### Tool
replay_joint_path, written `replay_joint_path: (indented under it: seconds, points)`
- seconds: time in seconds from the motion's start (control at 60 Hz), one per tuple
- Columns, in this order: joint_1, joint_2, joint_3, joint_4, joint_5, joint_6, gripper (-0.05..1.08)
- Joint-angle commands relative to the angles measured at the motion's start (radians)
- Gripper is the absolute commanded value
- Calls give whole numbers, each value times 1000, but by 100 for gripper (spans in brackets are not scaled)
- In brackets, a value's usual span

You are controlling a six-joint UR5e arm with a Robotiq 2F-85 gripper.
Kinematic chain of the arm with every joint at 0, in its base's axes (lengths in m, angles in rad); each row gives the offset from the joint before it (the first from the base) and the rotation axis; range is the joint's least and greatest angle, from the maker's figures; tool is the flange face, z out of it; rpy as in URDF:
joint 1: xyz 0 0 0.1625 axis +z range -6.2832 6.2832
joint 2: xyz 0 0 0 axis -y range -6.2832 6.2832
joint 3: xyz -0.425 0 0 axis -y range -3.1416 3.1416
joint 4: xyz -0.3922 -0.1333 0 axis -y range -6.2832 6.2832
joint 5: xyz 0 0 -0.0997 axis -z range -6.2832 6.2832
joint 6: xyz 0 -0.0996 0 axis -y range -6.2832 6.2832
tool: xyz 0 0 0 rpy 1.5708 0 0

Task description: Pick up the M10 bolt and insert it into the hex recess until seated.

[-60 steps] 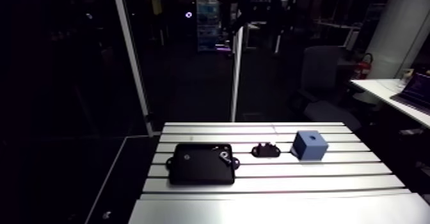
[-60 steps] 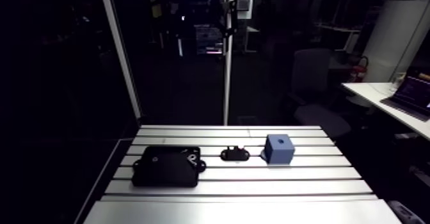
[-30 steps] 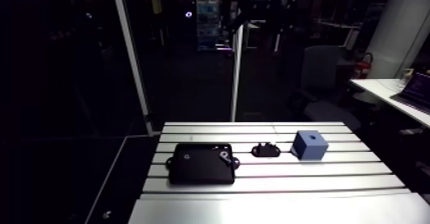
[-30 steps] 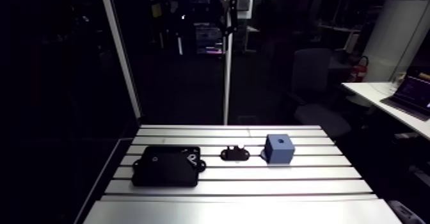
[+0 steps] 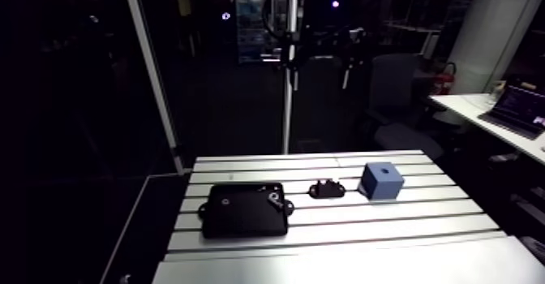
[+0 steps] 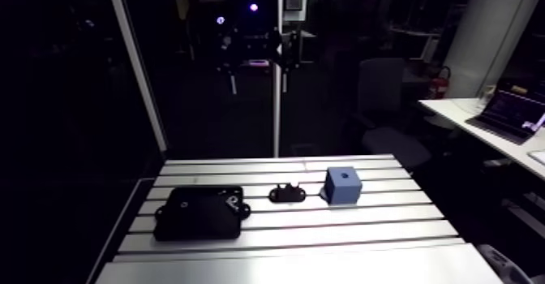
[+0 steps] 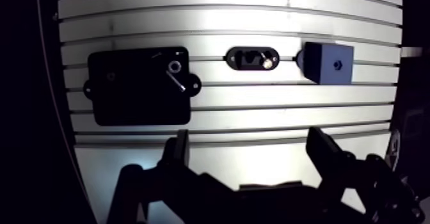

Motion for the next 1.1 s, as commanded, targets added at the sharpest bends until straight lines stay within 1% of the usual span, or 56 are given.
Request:
replay_joint_path:
  seconds: [0.017, 0.067, 0.1, 0.25, 0.333, 0.35, 0.417, 0.55, 0.667, 0.733, 0.833, 0.967, 1.1]
  points:
    - [-36, 0, 95, -144, 0, -5, 1]
    - [-41, 0, 106, -165, 2, -4, 1]
    - [-47, 0, 126, -190, 3, -4, 1]
    - [-49, 3, 165, -236, 6, 1, 1]
    - [-51, 6, 191, -301, 7, 5, 1]
    - [-51, 6, 191, -301, 7, 5, 1]
    - [-54, 17, 206, -342, 11, 3, 1]
    - [-66, 32, 223, -350, 8, 7, 1]
    - [-73, 41, 235, -366, 10, 4, 1]
    - [-78, 61, 251, -404, 15, 0, 1]
    - [-82, 68, 265, -435, 24, -3, 1]
    - [-89, 80, 279, -453, 30, -6, 1]
    - [-103, 82, 291, -452, 41, -40, 1]
